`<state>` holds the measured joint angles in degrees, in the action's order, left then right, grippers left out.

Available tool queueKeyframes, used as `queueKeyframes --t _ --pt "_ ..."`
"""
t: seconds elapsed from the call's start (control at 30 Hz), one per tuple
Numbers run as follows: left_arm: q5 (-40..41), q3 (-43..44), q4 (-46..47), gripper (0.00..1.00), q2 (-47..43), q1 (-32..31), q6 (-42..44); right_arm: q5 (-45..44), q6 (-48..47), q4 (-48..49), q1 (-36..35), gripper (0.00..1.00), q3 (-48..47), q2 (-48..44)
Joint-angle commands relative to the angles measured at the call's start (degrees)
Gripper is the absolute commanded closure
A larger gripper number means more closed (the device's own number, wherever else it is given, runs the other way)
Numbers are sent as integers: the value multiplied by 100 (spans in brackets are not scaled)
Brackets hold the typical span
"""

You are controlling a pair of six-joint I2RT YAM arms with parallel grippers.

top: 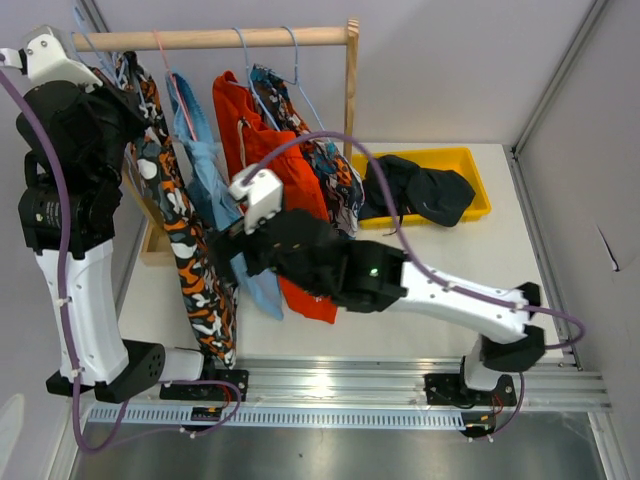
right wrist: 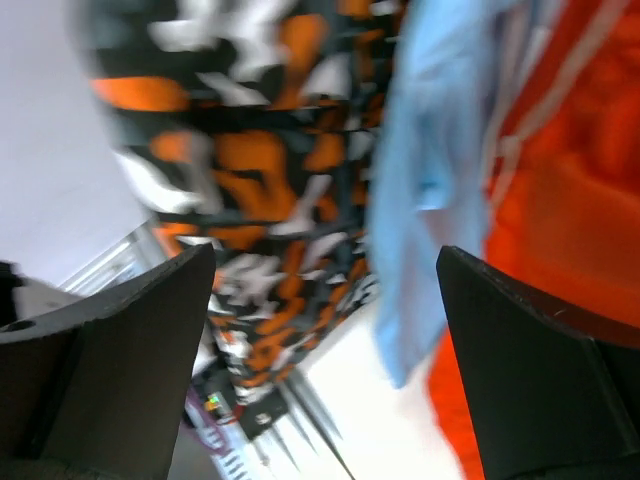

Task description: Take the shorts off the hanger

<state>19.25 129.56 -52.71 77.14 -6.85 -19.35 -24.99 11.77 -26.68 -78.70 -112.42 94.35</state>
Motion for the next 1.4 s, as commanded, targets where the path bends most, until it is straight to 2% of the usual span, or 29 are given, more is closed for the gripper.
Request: queueKeyframes --t 0.0,0.1,0.2,0.43,0.63,0.7,0.73,0.77,0.83,0.87,0.9,1.0,1.07,1.17,1.23,1.37 --pt "-96 -132 410 100 -24 -35 186 -540 -87 -232 -540 1 -1329 827" --pt "-79 -211 410 100 -59 -35 239 -700 -175 -426 -909 1 -2149 1426" --pt "-105 -308 393 100 -103 -35 230 -770 -201 -339 -1016 0 -2372 1700" --pt "-202 -431 410 100 -287 -35 178 -1139 -359 540 -920 3 -1784 1885" --pt "-290 -554 375 100 -481 -35 72 -1772 -693 716 -823 3 -1906 2114" --pt "-299 -625 384 100 -568 -35 63 -1781 -746 795 -805 13 -1828 2088" --pt "-307 -633 384 100 -586 -35 55 -1764 -746 804 -788 22 -1792 2071" --pt "-307 -668 375 100 -604 -35 37 -1737 -729 813 -779 46 -1757 2062" --pt "-290 -677 375 100 -622 -35 20 -1658 -615 778 -805 69 -1617 2009" --pt "-290 -677 375 100 -622 -35 28 -1640 -562 752 -892 95 -1547 1974" --pt "-255 -669 393 100 -613 -35 28 -1771 -449 708 -980 100 -1328 1878" --pt "-176 -660 410 100 -622 -35 72 -2121 -412 900 -1515 100 -696 1597" --pt "-114 -660 428 100 -613 -35 133 -2421 -325 1006 -1858 100 77 1263" --pt "35 -660 463 100 -595 -35 265 -2843 228 901 -2456 100 736 981" --pt "184 -634 489 100 -569 -35 318 -3020 736 665 -2763 100 888 928" --pt "220 -624 498 100 -525 -35 362 -3099 1090 558 -2994 100 968 998"
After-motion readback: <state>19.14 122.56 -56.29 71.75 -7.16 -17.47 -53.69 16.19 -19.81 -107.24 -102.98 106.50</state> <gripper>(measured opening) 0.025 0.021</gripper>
